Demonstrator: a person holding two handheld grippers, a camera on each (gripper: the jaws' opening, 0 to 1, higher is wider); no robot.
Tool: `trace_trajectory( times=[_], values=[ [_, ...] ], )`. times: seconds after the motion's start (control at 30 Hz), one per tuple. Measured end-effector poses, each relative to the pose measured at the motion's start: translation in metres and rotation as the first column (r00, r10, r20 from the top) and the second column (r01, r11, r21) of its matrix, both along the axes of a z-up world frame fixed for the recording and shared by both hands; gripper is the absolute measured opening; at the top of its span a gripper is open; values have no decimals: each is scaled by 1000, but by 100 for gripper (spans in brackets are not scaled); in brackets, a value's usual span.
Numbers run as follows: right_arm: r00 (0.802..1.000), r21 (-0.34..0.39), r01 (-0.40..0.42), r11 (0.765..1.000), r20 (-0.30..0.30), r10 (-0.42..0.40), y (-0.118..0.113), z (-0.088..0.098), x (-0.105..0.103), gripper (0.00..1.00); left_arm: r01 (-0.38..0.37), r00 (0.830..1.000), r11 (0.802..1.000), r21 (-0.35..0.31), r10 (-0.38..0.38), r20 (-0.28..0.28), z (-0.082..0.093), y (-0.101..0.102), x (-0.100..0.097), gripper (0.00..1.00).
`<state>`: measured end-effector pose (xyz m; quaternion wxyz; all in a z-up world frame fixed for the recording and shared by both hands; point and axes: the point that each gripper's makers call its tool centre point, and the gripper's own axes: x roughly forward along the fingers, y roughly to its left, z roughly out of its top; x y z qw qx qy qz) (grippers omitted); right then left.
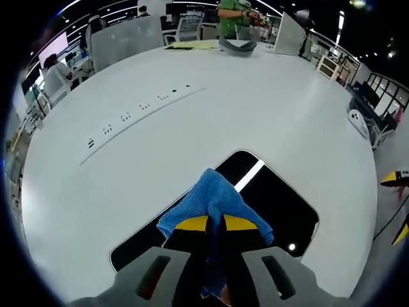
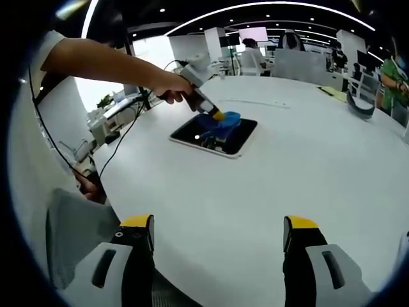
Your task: Wipe the mirror surface with the cleaning cloth until all visible marks leave the cleaned area.
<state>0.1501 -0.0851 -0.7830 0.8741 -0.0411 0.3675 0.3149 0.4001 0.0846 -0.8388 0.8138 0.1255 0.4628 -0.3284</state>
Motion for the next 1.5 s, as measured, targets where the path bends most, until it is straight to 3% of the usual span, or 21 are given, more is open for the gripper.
trace_trajectory(
  times=[1.5],
  values=[
    [1000, -8, -2, 1000, 26, 2, -3, 13, -5, 82, 7, 1000, 1000, -3, -8, -11, 1, -4, -26, 5]
  ],
)
